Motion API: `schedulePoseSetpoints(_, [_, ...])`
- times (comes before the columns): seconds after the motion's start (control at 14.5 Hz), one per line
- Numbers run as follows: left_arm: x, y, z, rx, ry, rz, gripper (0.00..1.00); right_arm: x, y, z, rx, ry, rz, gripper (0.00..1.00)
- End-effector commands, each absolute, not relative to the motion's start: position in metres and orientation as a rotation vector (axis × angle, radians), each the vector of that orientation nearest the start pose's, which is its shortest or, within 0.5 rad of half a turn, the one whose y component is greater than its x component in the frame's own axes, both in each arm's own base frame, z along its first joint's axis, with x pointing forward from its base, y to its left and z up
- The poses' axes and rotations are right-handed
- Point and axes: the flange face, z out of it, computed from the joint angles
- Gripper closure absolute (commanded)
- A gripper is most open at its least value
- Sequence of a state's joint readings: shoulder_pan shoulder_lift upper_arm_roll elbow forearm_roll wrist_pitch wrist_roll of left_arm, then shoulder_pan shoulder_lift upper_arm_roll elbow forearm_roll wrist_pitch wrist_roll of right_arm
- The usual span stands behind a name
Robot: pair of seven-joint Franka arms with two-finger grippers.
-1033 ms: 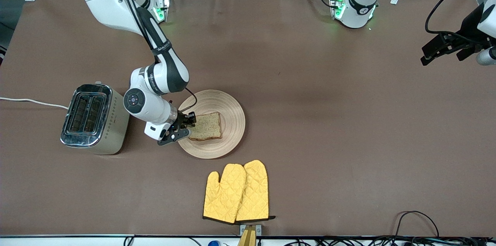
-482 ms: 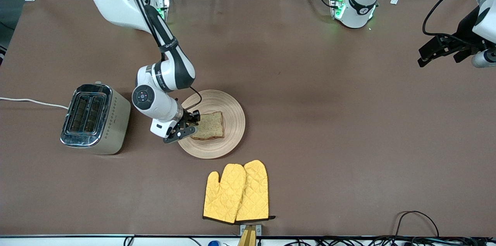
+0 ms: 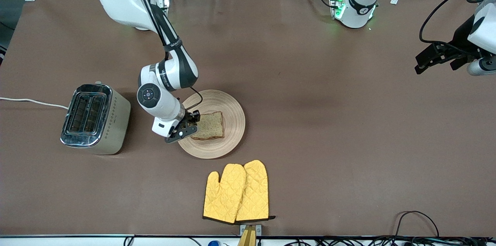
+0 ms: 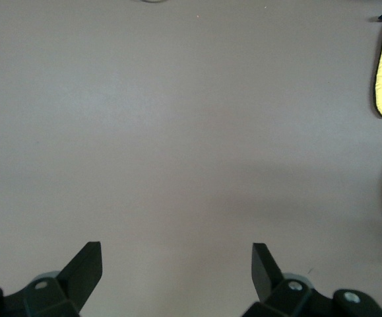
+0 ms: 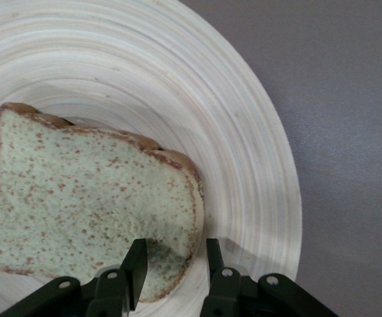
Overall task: Move plate and put bread in toaster
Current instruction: 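Close the right gripper on the bread slice edge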
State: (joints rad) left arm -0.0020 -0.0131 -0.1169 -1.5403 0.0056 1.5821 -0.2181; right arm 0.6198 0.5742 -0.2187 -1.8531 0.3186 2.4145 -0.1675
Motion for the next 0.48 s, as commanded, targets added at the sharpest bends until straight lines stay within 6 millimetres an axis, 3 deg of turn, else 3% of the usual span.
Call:
schedulePoseSetpoints(0.0, [0.5486, -0.0646, 0.6536, -3.146, -0.138, -0.096, 0.0, 0.5891, 0.2588, 0.2178, -3.011, -0.551, -0.011, 0.56])
schedulePoseSetpoints(0.41, [0.5483, -0.0551, 0.6545, -3.134, -0.169, -0.09, 0.0, 0.5824, 0.2663, 0.2097, -3.015, -0.571, -0.058, 0.56])
